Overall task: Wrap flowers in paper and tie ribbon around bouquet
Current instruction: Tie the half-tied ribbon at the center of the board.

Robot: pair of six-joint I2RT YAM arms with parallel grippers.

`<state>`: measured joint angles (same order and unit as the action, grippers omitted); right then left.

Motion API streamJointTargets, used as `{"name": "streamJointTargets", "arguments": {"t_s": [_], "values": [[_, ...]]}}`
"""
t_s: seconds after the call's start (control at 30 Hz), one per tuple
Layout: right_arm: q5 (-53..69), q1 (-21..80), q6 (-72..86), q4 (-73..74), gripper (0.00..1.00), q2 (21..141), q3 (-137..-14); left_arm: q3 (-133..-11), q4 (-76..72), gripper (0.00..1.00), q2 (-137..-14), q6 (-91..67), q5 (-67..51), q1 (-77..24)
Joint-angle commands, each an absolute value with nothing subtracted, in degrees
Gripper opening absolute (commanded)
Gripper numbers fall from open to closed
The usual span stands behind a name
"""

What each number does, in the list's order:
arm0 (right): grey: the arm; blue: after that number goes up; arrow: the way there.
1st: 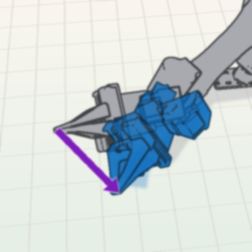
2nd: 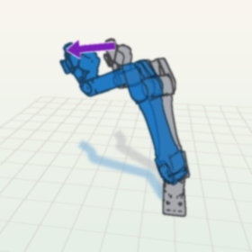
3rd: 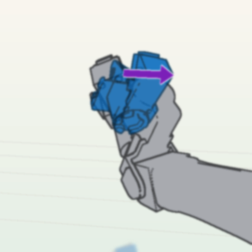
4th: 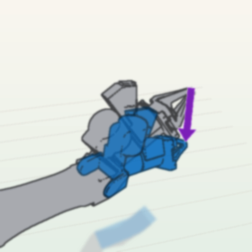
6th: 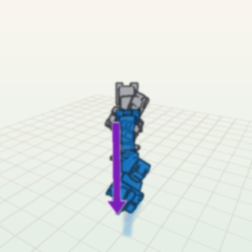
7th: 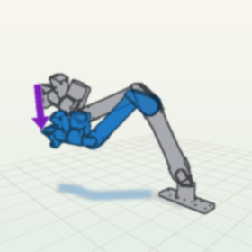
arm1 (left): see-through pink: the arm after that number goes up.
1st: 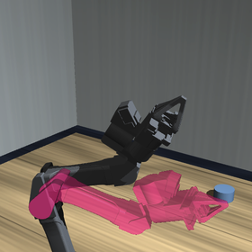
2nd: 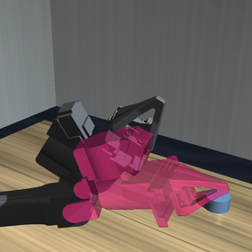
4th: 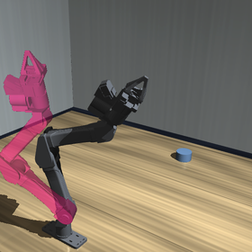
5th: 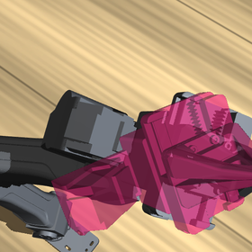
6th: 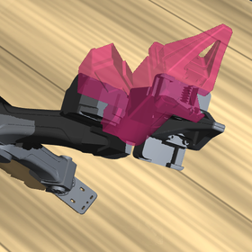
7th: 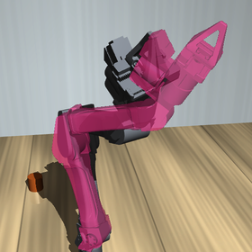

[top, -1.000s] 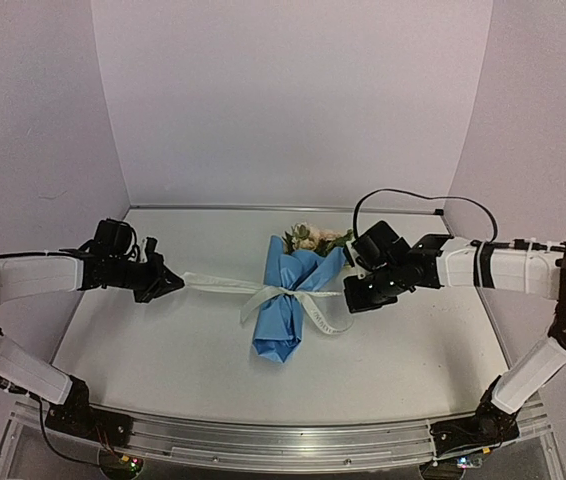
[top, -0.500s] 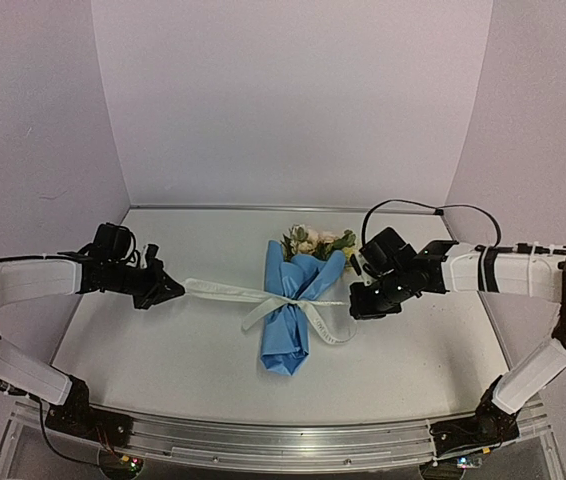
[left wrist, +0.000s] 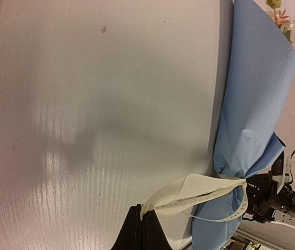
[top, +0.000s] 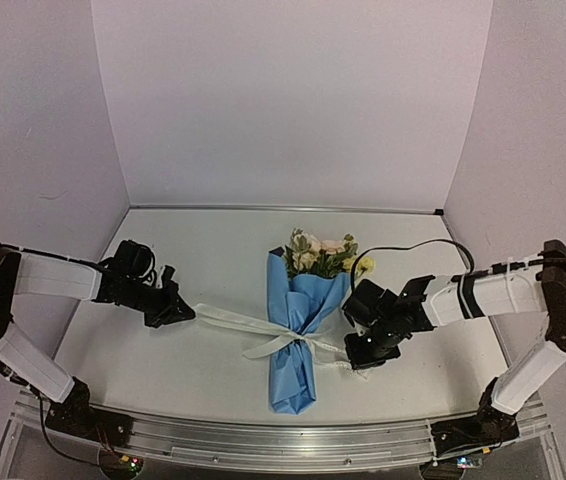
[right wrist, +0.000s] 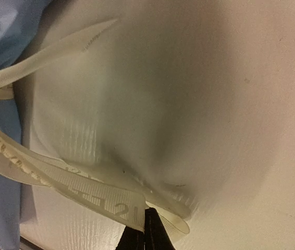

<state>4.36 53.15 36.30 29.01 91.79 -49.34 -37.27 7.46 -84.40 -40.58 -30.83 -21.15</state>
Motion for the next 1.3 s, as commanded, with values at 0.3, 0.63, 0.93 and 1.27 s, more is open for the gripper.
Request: {"name": "streamJointTargets", "arguments": {"t_s": [0.3, 0.63, 0.93, 1.27], "values": [[0.33, 54.43, 35.74, 30.42, 0.51, 82.49, -48.78, -40.73, 5.93, 0.54, -78.96, -31.53, -26.83, -21.21], [11.19, 45.95, 23.13, 18.69, 0.45, 91.63, -55.25, -45.87, 5.88, 0.48, -84.21, -26.08, -37.11, -30.92], [22.03, 44.91, 13.93, 10.04, 0.48, 97.67, -53.78, -49.61, 6.2, 0.48, -90.68, -24.03, -42.46, -39.05], [14.37, 49.98, 11.66, 8.98, 0.57, 100.06, -55.05, -51.45, 5.19, 0.48, -93.96, -24.5, -44.05, -40.37]]}}
